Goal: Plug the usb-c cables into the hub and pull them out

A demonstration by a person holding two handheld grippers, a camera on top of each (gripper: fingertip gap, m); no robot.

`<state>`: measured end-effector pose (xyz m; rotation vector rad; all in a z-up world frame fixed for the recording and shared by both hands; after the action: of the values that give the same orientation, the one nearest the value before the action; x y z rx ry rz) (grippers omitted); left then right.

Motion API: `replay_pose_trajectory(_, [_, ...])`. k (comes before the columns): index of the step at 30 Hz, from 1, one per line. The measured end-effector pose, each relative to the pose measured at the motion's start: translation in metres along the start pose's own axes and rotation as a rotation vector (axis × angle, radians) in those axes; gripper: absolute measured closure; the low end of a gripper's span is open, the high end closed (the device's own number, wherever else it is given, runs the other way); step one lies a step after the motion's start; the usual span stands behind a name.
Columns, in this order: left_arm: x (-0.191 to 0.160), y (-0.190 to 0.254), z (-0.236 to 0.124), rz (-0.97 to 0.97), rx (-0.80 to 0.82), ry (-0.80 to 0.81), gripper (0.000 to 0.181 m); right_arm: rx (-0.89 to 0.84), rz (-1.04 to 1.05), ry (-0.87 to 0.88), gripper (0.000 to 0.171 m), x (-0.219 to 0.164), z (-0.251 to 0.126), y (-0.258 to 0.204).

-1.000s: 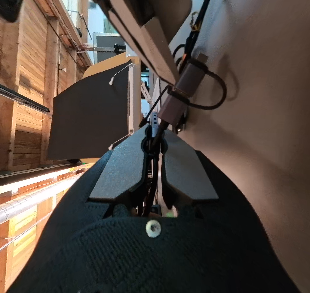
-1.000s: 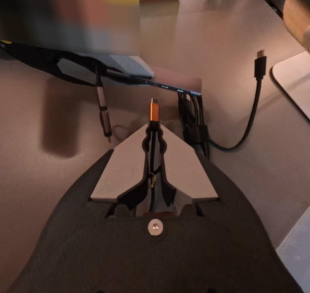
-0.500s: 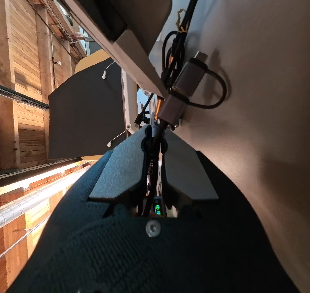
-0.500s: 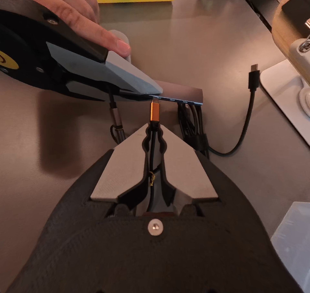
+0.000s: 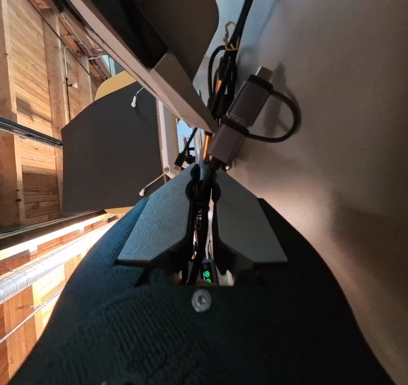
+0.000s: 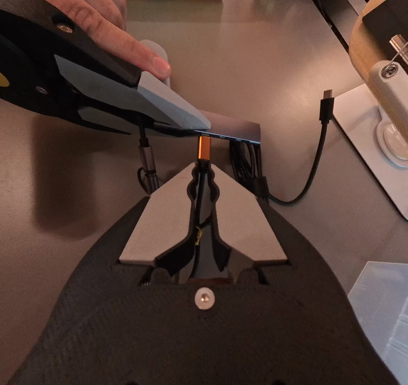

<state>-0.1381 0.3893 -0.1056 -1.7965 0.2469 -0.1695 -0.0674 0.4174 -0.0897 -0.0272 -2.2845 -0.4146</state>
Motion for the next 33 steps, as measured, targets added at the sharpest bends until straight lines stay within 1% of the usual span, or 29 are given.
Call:
replay_pose_trajectory(5, [0.001,-0.002,-0.004,-0.049,-0.001,0.022,0.176,0.047,0.025,0.025,0.167,0.001,-0.002,0.000])
replay_pose_trajectory(10, [0.007,0.001,-0.005,-0.057,-0.018,0.037,0.176,0.055,-0.012,0.012,0.168,-0.003,-0.003,-0.004])
replay_pose_trajectory(16, [0.015,0.006,-0.010,-0.040,-0.047,0.075,0.177,0.150,0.009,0.018,0.168,-0.009,-0.005,-0.006])
replay_pose_trajectory(22, [0.015,0.007,-0.014,-0.043,-0.048,0.098,0.176,0.176,0.003,0.045,0.167,-0.008,-0.005,-0.008])
replay_pose_trajectory(26, [0.005,-0.004,-0.009,-0.169,-0.055,0.121,0.175,0.145,0.024,0.116,0.165,0.000,-0.008,0.002])
replay_pose_trajectory(28, [0.001,-0.007,-0.009,-0.243,-0.092,0.143,0.175,0.133,0.015,0.125,0.145,0.002,-0.015,0.006])
replay_pose_trajectory(29, [-0.001,-0.008,-0.010,-0.247,-0.094,0.141,0.174,0.115,0.003,0.119,0.133,0.002,-0.019,0.008])
replay_pose_trajectory(31, [-0.003,-0.008,-0.013,-0.245,-0.090,0.146,0.174,0.099,-0.031,0.092,0.115,0.003,-0.026,0.006])
replay_pose_trajectory(32, [-0.002,-0.008,-0.015,-0.275,-0.100,0.164,0.175,0.096,-0.056,0.070,0.109,0.004,-0.027,0.002])
replay_pose_trajectory(33, [0.003,-0.009,-0.017,-0.323,-0.117,0.205,0.174,0.076,-0.088,0.048,0.109,0.006,-0.027,-0.003])
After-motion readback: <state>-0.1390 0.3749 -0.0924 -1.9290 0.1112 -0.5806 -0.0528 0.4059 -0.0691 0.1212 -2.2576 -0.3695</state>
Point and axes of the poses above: each gripper's, where its closed fingertips meet, z out along the fingers, x out of its top, y = z × x across the jaws, the point moved 5 cm from there along -z, back along the fingers, and after that the axes turned 4 degrees about -x, right-handed, at the moved point
